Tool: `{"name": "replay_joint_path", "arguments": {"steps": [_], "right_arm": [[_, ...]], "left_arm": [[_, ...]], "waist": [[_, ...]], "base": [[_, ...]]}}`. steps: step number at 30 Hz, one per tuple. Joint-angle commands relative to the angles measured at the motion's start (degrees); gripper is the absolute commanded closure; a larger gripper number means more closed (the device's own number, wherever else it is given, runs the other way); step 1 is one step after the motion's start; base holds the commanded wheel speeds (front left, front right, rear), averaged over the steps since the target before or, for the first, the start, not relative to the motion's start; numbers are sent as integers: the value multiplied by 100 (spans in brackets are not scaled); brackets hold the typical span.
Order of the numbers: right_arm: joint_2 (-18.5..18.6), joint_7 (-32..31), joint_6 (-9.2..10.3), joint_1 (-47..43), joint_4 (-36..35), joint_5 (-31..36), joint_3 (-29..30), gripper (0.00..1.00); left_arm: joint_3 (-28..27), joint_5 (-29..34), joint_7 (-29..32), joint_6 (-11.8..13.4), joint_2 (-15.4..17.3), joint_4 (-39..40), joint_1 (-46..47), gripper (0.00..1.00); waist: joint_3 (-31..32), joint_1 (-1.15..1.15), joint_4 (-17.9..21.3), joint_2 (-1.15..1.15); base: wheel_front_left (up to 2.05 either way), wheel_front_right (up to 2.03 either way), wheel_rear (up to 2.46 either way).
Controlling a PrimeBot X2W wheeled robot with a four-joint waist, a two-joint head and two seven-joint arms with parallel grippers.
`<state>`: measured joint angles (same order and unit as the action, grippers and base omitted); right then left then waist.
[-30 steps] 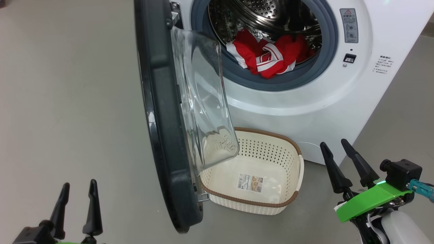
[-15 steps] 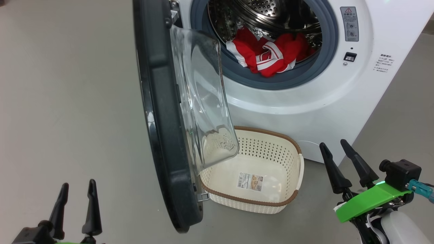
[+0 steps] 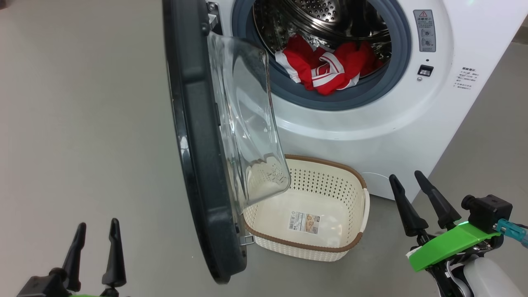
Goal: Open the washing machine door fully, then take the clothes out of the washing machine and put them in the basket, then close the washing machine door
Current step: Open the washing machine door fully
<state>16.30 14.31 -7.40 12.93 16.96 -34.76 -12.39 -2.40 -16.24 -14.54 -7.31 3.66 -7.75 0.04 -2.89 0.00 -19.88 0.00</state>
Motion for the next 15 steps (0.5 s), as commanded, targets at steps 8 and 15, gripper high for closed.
{"name": "replay_joint_path", "arguments": {"steps": [8,15], "right_arm": [[30,69,-9,40,-96,47,-96,0],[19,69,-9,19,-84,42,-88,0]], "left_arm": [[-163,-24,-46,-18,127,235,158,93],[-128,-61,-46,-18,160,397,130,100]], "waist": [[26,0,-10,0],[74,0,-11,0]], "base": [[0,0,0],[0,0,0]]}}
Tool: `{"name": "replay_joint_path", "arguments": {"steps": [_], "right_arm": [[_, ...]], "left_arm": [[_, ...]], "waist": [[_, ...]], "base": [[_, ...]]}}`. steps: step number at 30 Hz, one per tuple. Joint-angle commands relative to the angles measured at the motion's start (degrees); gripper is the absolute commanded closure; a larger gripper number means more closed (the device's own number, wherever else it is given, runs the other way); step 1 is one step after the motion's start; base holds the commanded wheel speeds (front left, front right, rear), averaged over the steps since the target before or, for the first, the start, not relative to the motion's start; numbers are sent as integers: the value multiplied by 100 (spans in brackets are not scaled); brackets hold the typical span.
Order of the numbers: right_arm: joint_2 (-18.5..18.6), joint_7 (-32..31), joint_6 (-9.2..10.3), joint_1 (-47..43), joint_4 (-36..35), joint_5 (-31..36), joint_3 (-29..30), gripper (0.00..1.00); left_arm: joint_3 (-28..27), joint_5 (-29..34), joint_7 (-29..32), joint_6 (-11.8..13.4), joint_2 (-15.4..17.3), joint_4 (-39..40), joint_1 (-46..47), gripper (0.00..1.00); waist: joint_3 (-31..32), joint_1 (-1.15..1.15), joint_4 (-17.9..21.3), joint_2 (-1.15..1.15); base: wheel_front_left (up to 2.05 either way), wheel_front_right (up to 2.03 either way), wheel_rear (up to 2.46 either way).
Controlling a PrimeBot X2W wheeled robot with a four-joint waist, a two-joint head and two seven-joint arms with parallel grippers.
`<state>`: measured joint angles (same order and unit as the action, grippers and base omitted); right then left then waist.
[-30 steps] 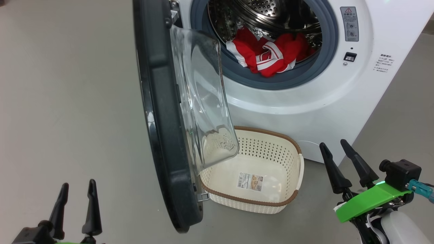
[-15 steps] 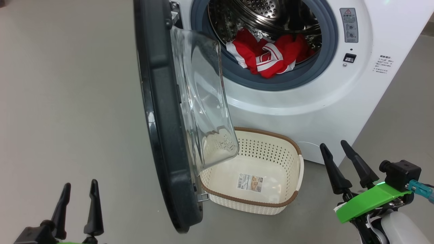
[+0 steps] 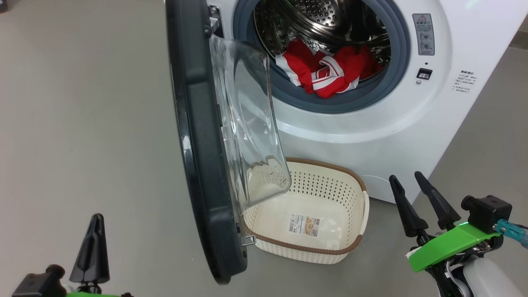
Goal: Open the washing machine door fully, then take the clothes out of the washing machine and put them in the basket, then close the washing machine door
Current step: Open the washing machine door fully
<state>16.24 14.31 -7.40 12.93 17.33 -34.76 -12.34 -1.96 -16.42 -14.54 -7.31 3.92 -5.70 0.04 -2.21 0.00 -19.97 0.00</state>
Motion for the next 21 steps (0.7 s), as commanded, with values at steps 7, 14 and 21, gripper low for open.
{"name": "replay_joint_path", "arguments": {"steps": [7,14,21], "right_arm": [[-1,69,-9,-15,-113,42,-92,0],[-23,69,-9,-24,-108,42,-78,0],[-46,69,-9,-48,-91,45,-65,0]], "left_arm": [[-119,-134,-46,-18,193,386,165,100],[-51,-142,-46,-18,205,835,197,100],[163,-111,-46,-18,221,1431,269,100]], "waist": [[45,0,-2,0],[70,0,12,0],[110,0,15,0]], "base": [[0,0,0],[0,0,0],[0,0,0]]}}
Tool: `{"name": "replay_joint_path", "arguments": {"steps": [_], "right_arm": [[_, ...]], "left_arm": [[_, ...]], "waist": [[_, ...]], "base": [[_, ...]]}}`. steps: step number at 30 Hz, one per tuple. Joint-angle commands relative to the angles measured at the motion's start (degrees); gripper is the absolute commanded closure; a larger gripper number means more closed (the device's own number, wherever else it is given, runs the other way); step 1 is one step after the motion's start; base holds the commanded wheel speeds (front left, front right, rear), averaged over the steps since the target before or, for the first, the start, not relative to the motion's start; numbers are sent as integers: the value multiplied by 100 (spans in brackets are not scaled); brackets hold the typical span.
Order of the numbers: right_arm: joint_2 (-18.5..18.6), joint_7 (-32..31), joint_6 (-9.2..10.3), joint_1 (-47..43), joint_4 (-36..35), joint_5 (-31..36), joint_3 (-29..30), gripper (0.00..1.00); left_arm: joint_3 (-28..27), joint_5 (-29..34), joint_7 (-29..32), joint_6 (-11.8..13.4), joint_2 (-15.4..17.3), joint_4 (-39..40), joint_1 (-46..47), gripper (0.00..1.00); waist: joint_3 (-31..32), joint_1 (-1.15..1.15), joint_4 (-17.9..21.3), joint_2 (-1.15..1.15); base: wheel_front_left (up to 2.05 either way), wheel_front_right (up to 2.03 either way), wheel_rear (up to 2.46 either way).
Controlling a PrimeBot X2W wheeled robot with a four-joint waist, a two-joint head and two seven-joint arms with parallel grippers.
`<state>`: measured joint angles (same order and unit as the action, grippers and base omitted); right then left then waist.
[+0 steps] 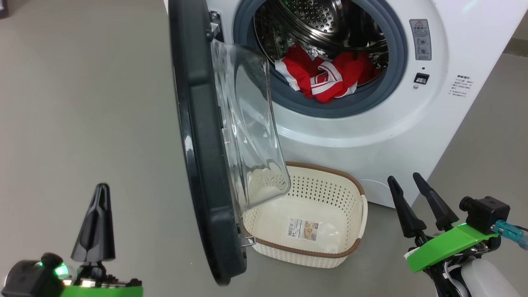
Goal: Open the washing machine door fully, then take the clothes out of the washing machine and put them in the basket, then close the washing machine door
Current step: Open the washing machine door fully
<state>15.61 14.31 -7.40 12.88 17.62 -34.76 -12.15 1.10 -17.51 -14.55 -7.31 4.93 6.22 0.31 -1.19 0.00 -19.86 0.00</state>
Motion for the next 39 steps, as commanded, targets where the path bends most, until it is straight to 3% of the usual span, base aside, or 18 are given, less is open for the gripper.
{"name": "replay_joint_path", "arguments": {"steps": [1,16,31,39], "right_arm": [[13,69,-9,-48,-122,45,-84,0],[-57,69,-9,-95,-138,33,-38,0],[-86,69,-9,-108,-114,15,-63,0],[-95,69,-9,-92,-133,23,-75,0]], "left_arm": [[-106,1,-45,-18,127,328,246,100],[636,-71,-45,-18,361,1329,251,100],[1580,-63,-45,-18,476,1706,358,100],[2052,-192,-45,-18,515,1457,314,100]], "waist": [[15,0,8,0],[32,0,102,0],[27,0,215,0],[-28,0,290,0]], "base": [[0,0,0],[0,0,0],[0,0,0],[0,0,0]]}}
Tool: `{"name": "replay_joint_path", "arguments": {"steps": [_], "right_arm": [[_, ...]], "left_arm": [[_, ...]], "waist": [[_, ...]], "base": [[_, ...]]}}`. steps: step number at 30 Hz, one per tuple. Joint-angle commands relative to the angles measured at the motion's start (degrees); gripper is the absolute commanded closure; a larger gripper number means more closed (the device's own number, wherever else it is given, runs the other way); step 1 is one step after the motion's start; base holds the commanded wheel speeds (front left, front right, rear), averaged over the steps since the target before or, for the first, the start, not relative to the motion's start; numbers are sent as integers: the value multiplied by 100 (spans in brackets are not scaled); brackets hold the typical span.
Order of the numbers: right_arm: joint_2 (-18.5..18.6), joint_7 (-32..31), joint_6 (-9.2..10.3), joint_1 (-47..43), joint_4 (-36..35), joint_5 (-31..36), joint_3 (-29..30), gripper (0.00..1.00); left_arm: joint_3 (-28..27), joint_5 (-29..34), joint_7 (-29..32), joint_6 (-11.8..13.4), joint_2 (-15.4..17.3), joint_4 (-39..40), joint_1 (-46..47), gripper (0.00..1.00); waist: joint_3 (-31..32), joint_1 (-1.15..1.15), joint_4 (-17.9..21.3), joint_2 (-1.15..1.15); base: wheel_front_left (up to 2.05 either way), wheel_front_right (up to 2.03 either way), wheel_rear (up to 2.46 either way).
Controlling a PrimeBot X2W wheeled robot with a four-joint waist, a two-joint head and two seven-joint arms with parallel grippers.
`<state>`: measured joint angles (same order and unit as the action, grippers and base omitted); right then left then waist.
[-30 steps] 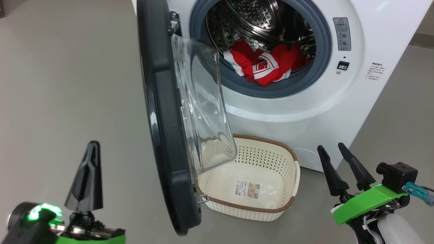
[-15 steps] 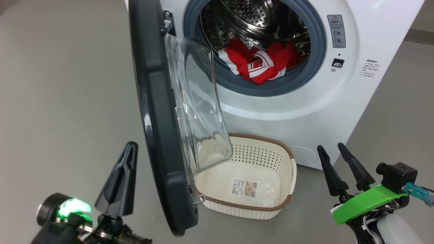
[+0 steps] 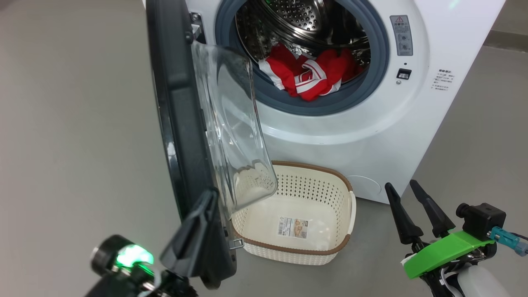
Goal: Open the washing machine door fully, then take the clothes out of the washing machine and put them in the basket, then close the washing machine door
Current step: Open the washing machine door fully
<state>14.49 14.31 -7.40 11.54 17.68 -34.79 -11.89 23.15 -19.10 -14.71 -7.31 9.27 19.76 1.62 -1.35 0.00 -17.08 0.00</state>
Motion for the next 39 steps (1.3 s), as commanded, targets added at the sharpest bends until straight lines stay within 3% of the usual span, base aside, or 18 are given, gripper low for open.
{"name": "replay_joint_path", "arguments": {"steps": [1,22,30,39], "right_arm": [[13,69,-9,44,-140,29,-107,0],[69,69,-9,129,-83,10,-129,0],[72,69,-9,140,-49,6,-171,0],[60,69,-9,105,-28,-1,-186,0]], "left_arm": [[-70,-61,-29,-18,80,60,178,100],[921,-774,-29,-18,177,-1277,223,100],[790,-984,-29,-18,160,-1866,300,100],[484,-1007,-29,-18,196,-2016,288,100]], "waist": [[-23,0,24,0],[-158,0,94,0],[-148,0,64,0],[-111,0,-38,0]], "base": [[0,0,0],[0,0,0],[0,0,0],[0,0,0]]}}
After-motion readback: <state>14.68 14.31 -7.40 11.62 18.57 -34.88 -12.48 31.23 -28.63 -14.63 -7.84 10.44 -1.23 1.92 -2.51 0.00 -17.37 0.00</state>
